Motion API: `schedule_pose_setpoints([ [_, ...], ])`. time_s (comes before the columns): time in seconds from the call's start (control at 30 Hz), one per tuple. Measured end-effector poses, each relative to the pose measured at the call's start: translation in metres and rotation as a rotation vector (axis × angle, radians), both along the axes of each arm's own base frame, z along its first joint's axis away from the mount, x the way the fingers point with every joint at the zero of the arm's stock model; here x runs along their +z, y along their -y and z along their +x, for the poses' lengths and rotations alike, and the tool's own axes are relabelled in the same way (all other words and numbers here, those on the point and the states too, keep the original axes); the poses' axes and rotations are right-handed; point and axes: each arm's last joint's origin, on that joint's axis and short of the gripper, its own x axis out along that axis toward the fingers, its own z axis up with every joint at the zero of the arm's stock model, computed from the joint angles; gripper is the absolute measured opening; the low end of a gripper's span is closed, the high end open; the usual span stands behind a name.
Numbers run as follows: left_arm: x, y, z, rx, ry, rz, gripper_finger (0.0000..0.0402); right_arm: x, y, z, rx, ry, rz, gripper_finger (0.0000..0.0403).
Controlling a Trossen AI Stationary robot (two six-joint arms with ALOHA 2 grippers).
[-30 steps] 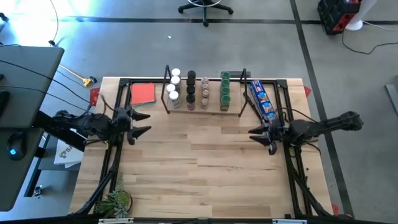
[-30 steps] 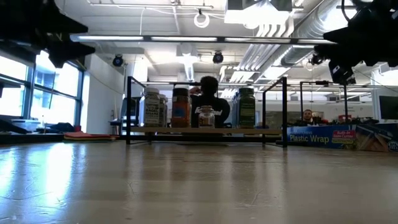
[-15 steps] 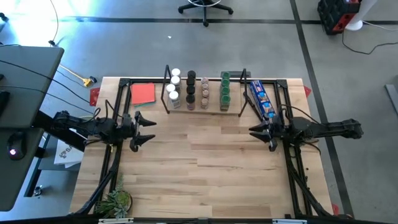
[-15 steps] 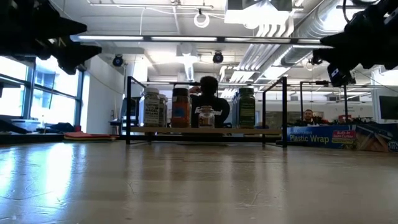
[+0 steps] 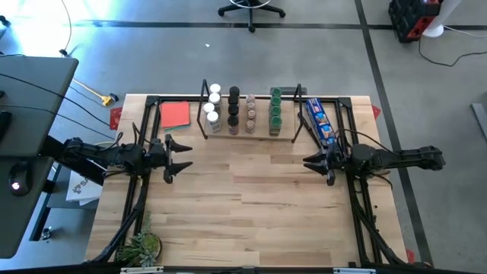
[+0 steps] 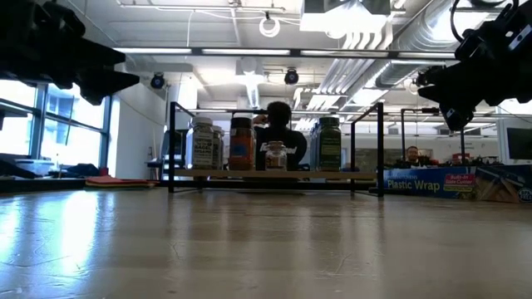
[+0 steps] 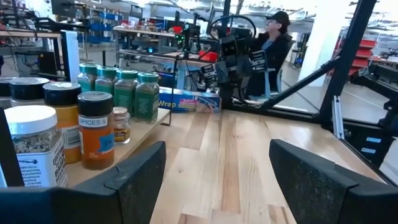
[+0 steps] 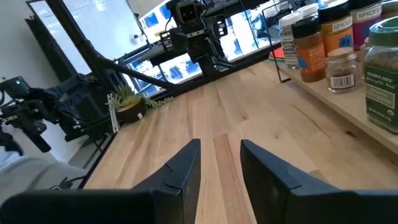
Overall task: Shelf spices
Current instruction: Return to Home Position
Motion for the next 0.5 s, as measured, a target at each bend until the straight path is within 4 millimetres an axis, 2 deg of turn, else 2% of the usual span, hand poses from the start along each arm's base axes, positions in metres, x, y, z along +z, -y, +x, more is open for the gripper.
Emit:
schedule_pose_setpoints([
  [0.5, 0.0031, -0.0026, -0.0028, -0.039, 0.045, -0.031, 0.0283, -0.0001, -0.0001, 0.0000, 0.002, -0.002, 0.000, 0.0108],
])
